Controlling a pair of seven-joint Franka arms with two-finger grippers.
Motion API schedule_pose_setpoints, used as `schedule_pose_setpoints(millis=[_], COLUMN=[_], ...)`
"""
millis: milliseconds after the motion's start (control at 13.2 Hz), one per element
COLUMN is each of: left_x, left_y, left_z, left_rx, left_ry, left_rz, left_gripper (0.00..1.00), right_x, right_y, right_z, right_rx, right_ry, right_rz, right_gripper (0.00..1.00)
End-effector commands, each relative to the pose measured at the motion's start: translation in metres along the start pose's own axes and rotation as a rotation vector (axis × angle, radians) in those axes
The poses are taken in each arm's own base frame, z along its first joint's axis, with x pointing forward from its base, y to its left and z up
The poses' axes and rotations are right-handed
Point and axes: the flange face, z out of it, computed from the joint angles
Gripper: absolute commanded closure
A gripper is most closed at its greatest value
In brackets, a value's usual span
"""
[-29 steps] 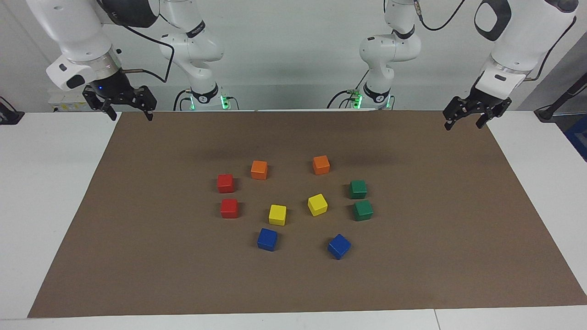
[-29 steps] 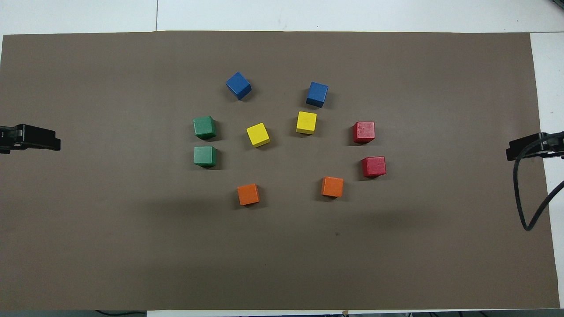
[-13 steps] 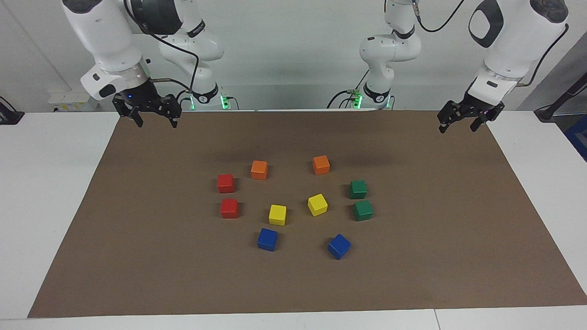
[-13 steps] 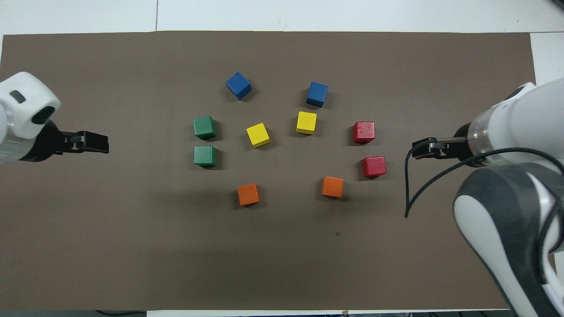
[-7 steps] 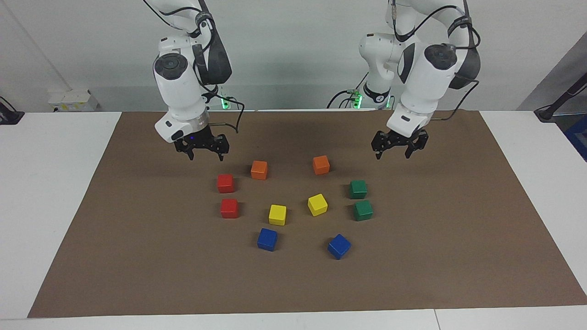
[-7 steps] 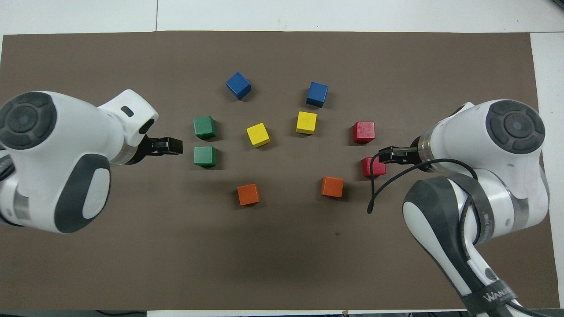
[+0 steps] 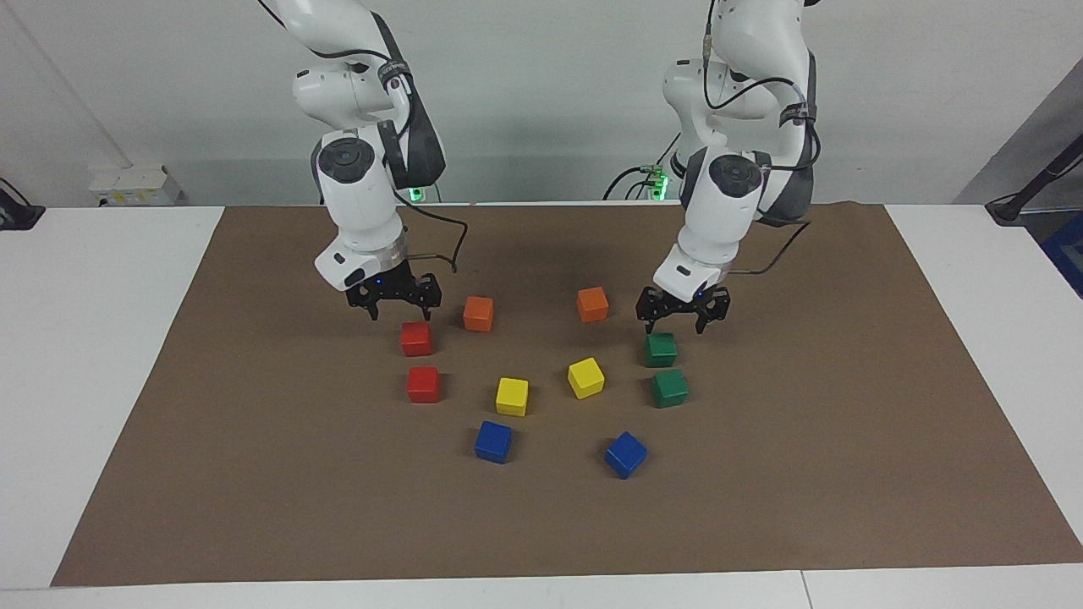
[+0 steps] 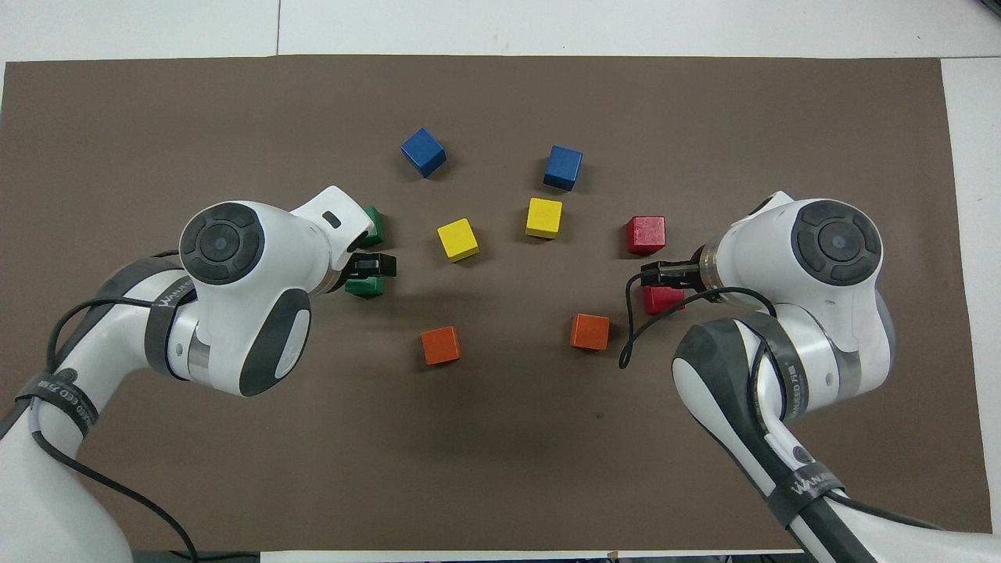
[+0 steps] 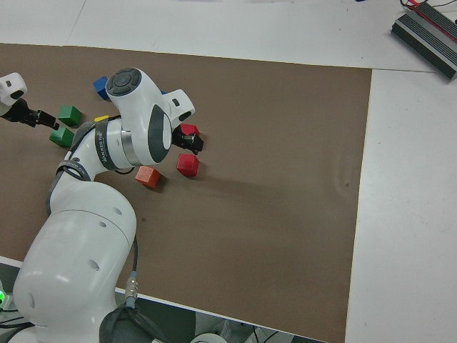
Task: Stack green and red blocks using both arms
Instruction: 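Grasp a green cube with the left gripper while the right gripper grasps a red cube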
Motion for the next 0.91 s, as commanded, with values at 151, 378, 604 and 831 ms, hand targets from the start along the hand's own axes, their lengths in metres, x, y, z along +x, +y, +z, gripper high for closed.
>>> schedule_pose_setpoints(millis=[151, 378, 604, 831], left_x=[0.004, 0.004, 0.002, 0.001], left_y=[0.007, 0.007, 0.006, 0.005], left_z=[0.035, 0.041, 0.047, 0.059], left_rx=[-0.008, 0.0, 0.002, 0.007], left_ry=[0.016, 0.009, 0.005, -0.01], left_rz=[-0.008, 0.0, 0.0, 0.001], left_gripper=[0.0, 0.0, 0.0, 0.0], right_x=[0.0, 0.0, -0.001, -0.01], right_y=[-0.001, 0.0, 0.0, 0.002], right_z=[0.034, 0.045, 0.057, 0.066], right_rx=[0.019, 0.023, 0.025, 0.025], right_ry=[0.032, 0.044, 0.051, 0.051], right_rz=[0.022, 0.022, 0.02, 0.017], right_gripper=[0.0, 0.0, 0.0, 0.0])
